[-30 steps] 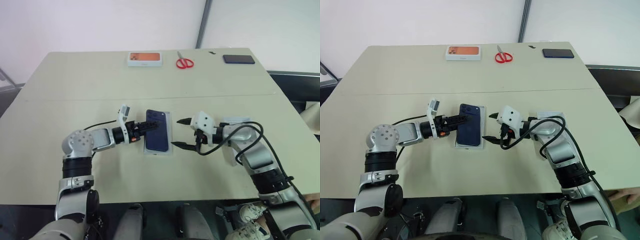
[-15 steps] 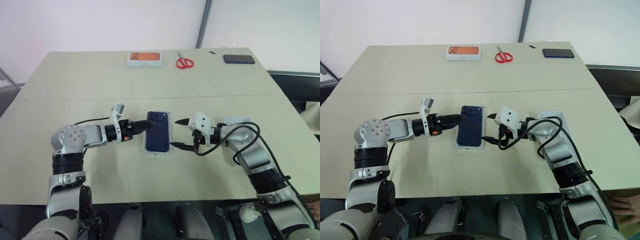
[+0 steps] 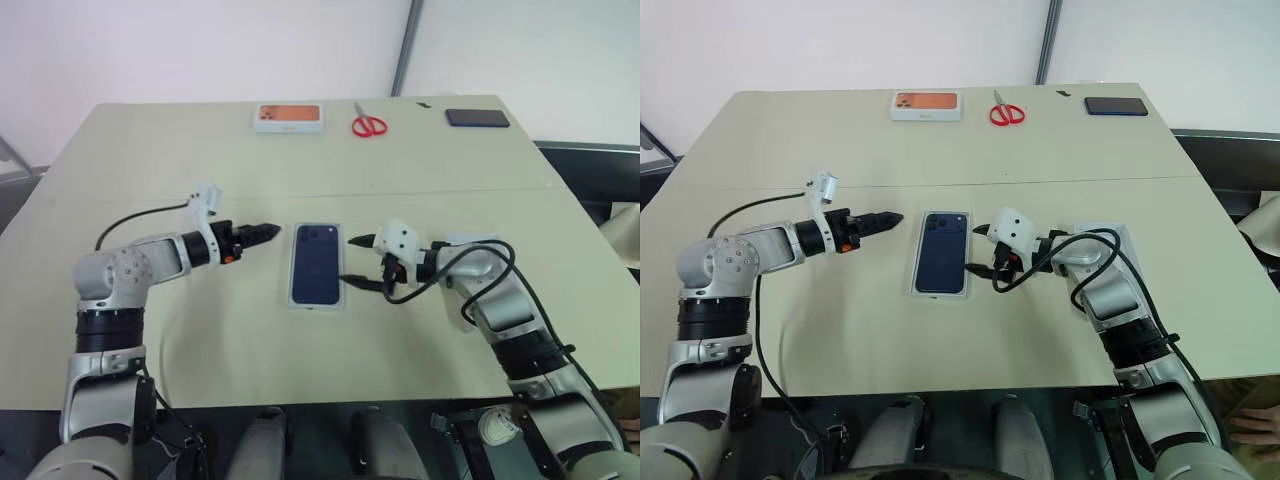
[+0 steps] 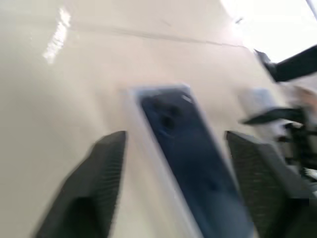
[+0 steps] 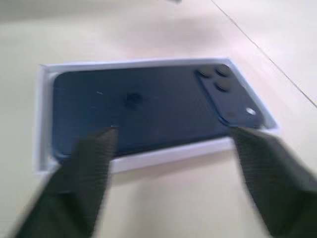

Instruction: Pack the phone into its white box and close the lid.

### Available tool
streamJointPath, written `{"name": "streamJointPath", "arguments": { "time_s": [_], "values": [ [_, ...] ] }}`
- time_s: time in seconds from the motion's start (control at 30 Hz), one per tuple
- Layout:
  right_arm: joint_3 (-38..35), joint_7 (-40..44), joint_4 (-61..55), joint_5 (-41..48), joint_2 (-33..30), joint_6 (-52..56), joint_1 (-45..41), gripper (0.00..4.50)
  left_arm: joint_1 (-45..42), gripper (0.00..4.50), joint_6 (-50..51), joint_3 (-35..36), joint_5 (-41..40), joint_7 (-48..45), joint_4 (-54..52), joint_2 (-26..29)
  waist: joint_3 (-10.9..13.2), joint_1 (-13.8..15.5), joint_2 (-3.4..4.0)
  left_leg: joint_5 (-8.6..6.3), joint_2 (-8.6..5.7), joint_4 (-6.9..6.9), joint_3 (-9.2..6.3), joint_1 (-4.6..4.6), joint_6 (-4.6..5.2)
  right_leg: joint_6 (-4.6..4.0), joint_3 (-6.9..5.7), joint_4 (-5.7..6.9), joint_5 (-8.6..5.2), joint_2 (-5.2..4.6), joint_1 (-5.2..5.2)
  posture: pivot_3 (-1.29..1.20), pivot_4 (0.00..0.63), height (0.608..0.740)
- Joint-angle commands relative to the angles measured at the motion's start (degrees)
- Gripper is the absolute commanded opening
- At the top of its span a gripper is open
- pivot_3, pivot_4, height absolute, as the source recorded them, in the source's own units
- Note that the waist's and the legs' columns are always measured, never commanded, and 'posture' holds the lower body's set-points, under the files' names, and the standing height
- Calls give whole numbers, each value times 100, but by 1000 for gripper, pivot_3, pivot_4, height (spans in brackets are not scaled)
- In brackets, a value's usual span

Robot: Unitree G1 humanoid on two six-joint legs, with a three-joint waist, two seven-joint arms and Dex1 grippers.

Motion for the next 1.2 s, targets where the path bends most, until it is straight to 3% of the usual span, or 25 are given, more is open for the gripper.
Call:
{"name": "streamJointPath", "arguments": {
  "time_s": [0.03, 0.07, 0.1, 0.13, 0.33, 0.53, 0.8, 1.03, 1.2],
  "values": [
    [-154, -286, 178, -207, 10, -300, -207, 1649, 320, 1096, -1723, -363, 763, -663, -95, 125, 0, 9, 0, 0, 0, -2, 2, -1, 0, 0, 1, -1, 0, -1, 0, 0, 150, 740],
    [-119, -378, 248, -298, 21, -405, -204, 993, 462, 455, -2070, -432, 893, -802, -64, 106, 0, 13, 1, 0, 0, -4, 4, -1, 0, -1, 1, -3, 0, -3, -1, 0, 150, 740],
    [-114, -468, 271, -333, 65, -445, -189, 683, 623, 163, -2391, -453, 957, -969, -18, 65, 0, 16, 1, 0, 0, -4, 5, -2, 0, -1, 1, -3, 0, -3, -2, 0, 150, 740],
    [-115, -528, 290, -349, 102, -471, -184, 69, 738, 0, -2656, -487, 1049, -1073, 48, 44, 0, 16, 1, 0, 0, -4, 4, -2, 0, -1, 1, -4, 0, -5, -1, 0, 150, 740],
    [-42, -909, 305, -711, 135, -645, 17, 69, 1144, 0, -4230, -824, 1757, -1503, 638, -84, 1, 28, 1, 0, 1, -3, 3, -4, 2, -1, -4, -4, 0, -11, -1, 0, 150, 740],
    [225, -1106, 310, -1104, 204, -782, 229, 69, 756, 0, -4528, -1357, 2305, -1539, 1373, -476, 1, 23, 1, 0, -10, 2, 4, -5, 5, 0, -7, -1, 0, -13, 3, 0, 150, 740],
    [262, -1091, 180, -1100, 388, -708, 211, 69, 570, 0, -3774, -1681, 2232, -1897, 1150, -813, 0, 1, 3, 0, -5, 2, 3, -2, 6, 1, -9, 6, 0, -1, 4, 0, 150, 740],
    [82, -733, -177, -1007, -64, -616, 439, 69, 519, 0, -2728, -1792, 1840, -2152, 408, -1067, 0, 33, 2, -1, -7, 7, 1, -3, 6, 2, -11, 4, 0, -2, 10, 0, 150, 740],
    [-125, -494, -647, -855, -443, -409, 791, 69, 307, 0, -2754, -1921, 2028, -2152, 545, -1248, 0, 20, 2, -1, -6, 7, 0, -3, 7, 2, -13, 4, 0, -1, 11, 0, 150, 740]
  ]
}}
